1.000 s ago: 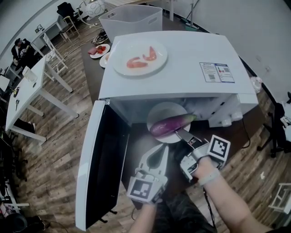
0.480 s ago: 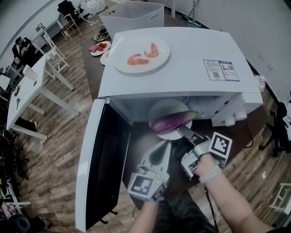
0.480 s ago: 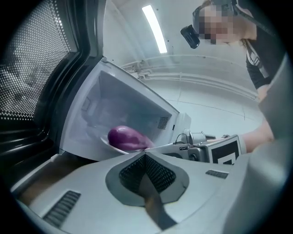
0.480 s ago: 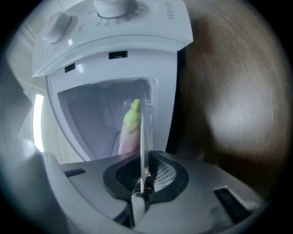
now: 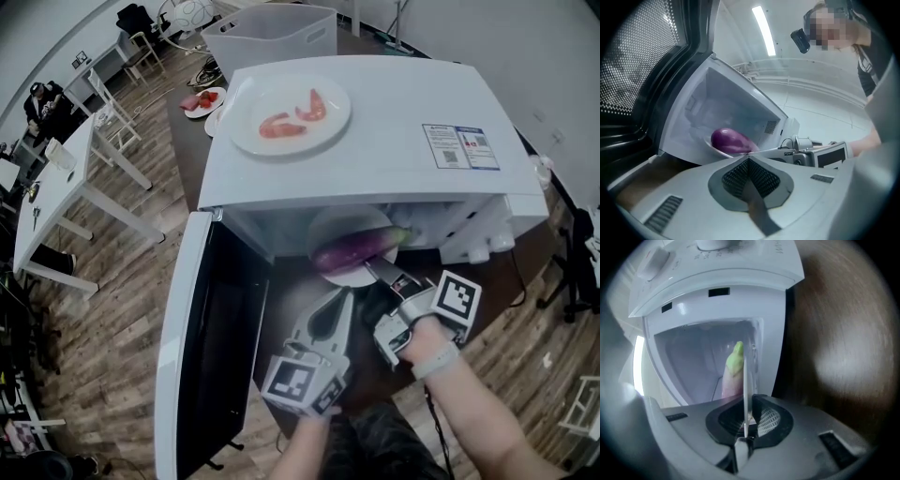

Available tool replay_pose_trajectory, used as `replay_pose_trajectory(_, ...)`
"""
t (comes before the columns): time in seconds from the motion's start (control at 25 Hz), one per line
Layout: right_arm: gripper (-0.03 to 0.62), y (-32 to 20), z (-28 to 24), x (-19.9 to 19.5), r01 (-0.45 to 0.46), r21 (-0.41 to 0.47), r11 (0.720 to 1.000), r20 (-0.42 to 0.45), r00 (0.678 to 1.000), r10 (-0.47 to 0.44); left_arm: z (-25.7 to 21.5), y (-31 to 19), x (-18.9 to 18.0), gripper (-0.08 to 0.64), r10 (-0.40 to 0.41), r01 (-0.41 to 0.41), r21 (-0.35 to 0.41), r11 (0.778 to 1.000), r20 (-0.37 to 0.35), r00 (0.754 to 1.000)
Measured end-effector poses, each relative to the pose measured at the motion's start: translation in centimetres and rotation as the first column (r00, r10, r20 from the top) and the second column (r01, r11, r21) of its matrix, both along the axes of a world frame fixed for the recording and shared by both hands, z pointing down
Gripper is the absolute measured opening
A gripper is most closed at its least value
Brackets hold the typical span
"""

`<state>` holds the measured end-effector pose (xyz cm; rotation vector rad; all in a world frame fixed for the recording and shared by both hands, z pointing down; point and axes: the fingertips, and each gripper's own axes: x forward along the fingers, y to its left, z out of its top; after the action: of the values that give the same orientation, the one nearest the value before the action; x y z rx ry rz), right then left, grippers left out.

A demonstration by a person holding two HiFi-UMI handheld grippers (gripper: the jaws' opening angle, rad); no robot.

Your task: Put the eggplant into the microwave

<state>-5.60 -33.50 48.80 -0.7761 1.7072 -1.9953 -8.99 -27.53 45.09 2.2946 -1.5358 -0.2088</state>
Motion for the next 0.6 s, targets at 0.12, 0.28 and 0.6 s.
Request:
replay_pose_trajectory(0.12, 0.026, -0.45, -0.20, -0.23, -0.001, 0.002, 1.000, 0.009, 1.000, 0.001, -0.16, -0.51, -0.19, 0.003, 0.001, -0.001, 0.009, 1.000, -0.008, 1.000)
replay_pose_trajectory(0.28, 0.026, -0.79, -0.32, -0.38, 0.005, 0.005, 1.000, 0.013, 1.000, -0.005, -0.01, -0.78, -0.16, 0.003, 0.008, -0.008, 0.000, 1.000, -0.025, 1.000)
replay_pose_trajectory(0.6, 0.026, -0.60, 0.12, -0.50, 0.022, -0.002, 1.000, -0.030, 0.999, -0.022, 0.23, -0.84, -0.77, 0.003, -0.004, 0.003, -0.023, 1.000, -0.054, 0.999)
